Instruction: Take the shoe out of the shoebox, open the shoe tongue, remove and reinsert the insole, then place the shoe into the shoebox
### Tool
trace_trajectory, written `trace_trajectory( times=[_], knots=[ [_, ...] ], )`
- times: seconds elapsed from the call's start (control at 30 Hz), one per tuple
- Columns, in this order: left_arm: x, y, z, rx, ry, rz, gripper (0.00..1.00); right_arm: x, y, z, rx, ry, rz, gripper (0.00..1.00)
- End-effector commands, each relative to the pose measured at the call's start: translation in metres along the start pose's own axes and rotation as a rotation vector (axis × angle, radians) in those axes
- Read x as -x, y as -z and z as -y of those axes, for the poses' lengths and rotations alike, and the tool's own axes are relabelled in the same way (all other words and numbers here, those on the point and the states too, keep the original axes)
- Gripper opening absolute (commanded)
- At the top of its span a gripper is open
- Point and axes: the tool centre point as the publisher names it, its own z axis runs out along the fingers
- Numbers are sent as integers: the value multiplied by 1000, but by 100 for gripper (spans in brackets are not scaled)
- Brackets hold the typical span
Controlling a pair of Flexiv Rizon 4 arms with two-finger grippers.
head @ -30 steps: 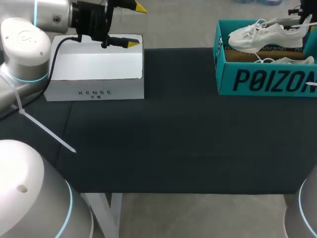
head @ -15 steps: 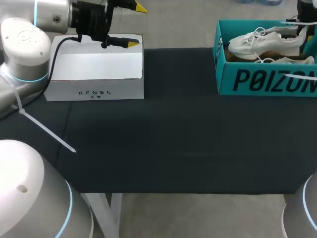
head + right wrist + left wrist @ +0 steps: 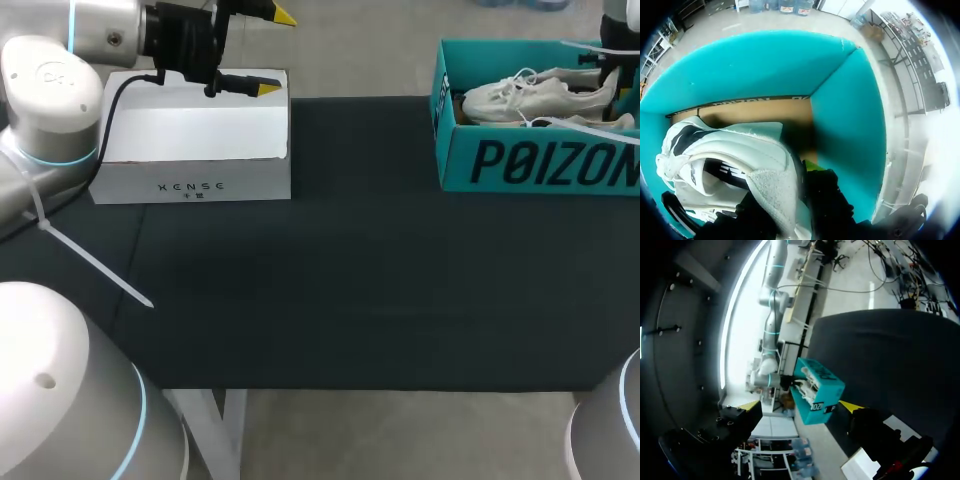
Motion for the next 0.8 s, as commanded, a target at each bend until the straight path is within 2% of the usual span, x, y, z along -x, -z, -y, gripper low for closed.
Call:
trace_trajectory(
  times=[0.03, 0.3, 0.43, 0.47, 0.5, 0.53, 0.8],
  knots=[
    [0, 1, 0, 0, -1, -4, 100, -3, -12, -13, -67, 8, 1, 0],
    [0, 1, 0, 0, -1, -4, 100, -6, -28, -7, -113, 5, -3, 0],
    [0, 1, 0, 0, -1, -4, 100, -7, -29, -4, -126, 13, 1, 0],
    [0, 1, 0, 0, -1, -4, 100, -7, -28, -4, -127, 12, 2, 25],
    [0, 1, 0, 0, -1, -4, 100, -7, -25, -3, -127, 11, 2, 45],
    [0, 1, 0, 0, -1, -4, 100, -6, -23, -3, -125, 9, 5, 100],
    [0, 1, 0, 0, -1, -4, 100, -7, 9, 1, -81, -5, 25, 100]
  ],
)
